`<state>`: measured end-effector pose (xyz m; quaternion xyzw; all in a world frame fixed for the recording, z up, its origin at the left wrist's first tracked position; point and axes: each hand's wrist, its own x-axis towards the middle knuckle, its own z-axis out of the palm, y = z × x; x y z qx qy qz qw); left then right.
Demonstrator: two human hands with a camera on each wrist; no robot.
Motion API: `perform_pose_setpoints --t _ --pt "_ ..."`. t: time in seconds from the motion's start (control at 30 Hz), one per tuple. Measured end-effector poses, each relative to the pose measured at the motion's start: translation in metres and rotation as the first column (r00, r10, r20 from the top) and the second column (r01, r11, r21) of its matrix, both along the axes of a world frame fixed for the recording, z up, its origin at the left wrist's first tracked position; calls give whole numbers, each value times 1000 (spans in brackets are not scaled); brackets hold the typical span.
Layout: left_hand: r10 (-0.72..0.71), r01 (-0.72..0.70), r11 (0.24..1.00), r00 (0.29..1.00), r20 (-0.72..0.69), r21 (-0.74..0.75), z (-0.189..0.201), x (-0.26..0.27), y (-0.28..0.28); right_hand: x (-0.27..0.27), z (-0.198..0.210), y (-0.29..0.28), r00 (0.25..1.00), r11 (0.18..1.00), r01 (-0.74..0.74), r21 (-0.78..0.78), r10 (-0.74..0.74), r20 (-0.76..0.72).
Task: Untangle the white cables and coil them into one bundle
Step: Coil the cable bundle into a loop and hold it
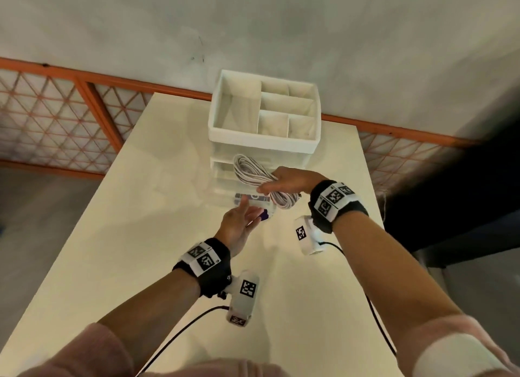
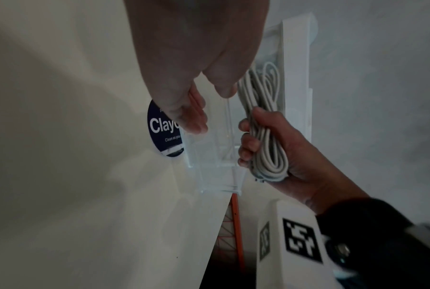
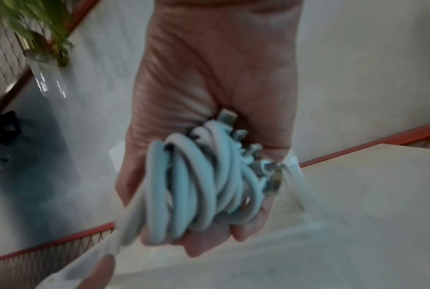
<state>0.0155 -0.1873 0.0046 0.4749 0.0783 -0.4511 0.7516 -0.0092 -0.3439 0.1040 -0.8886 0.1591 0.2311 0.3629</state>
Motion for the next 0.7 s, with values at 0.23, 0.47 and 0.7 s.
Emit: perform_pose_setpoints --t 0.23,0.47,0.7 --pt "-1 1 1000 1000 -9 1 5 -2 0 19 -7 -16 964 965 -183 -191 138 -228" --pt "14 -14 1000 999 -30 1 8 -3 -1 28 -10 -19 920 957 -174 -231 75 -384" --pt "16 -15 1000 999 -35 15 9 -2 -1 32 -20 -23 919 995 1 -103 -41 -393"
